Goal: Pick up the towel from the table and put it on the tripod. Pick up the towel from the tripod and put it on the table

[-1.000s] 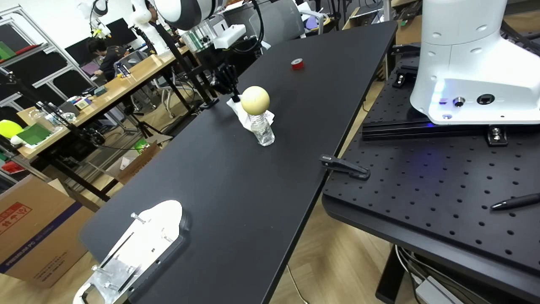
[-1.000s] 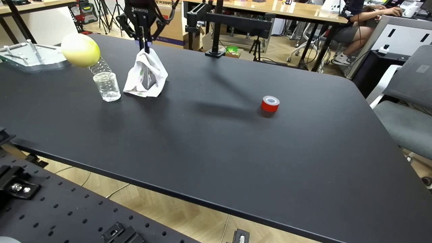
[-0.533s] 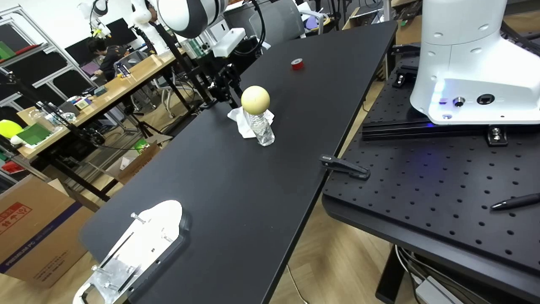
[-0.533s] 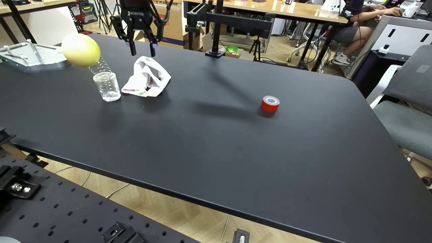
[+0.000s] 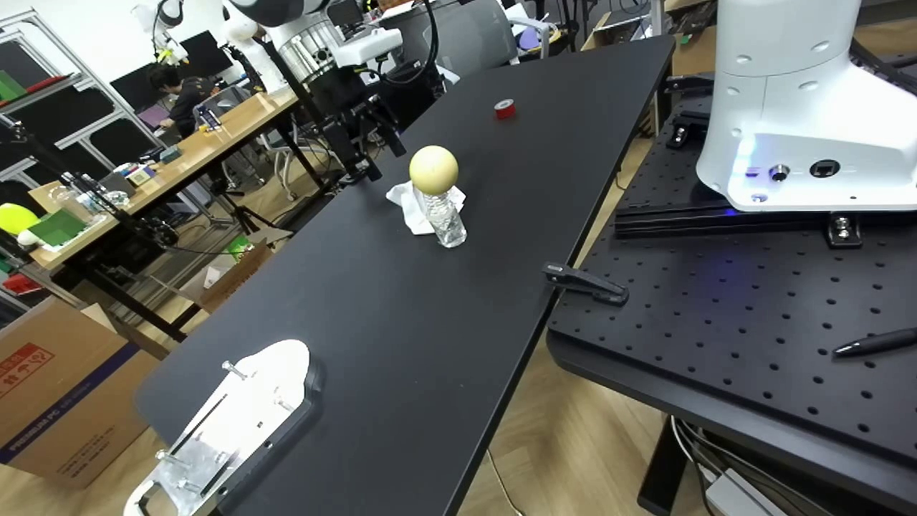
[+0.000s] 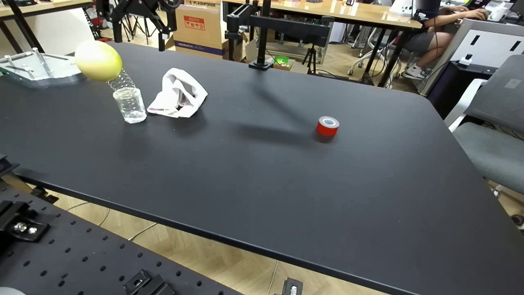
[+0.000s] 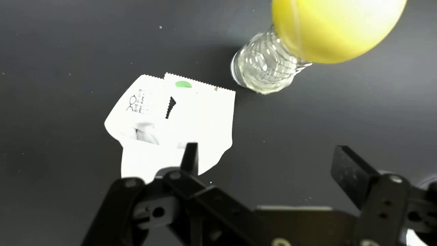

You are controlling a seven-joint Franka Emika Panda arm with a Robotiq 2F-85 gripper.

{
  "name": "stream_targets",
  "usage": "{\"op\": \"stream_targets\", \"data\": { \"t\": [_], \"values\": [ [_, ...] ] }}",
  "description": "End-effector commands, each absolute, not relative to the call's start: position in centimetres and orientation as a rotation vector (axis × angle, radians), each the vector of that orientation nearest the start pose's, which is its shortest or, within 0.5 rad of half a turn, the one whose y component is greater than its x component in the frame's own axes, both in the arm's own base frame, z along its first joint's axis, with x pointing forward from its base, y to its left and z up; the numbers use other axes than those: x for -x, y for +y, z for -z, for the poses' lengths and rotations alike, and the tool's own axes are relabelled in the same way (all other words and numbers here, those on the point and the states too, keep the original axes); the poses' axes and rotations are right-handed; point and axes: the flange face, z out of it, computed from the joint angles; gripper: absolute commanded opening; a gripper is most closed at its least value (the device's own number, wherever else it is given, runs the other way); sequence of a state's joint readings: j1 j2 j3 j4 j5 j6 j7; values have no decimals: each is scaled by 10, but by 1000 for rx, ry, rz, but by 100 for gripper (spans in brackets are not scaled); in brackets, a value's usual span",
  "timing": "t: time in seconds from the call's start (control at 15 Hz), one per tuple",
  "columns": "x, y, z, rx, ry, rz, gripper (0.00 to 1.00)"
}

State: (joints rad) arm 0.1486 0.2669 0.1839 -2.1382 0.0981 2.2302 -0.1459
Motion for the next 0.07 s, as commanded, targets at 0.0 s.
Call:
{"op": "stream_targets", "data": {
  "t": [0.0],
  "values": [
    [-519, 183, -272, 2958, -624, -280, 100]
  ]
}}
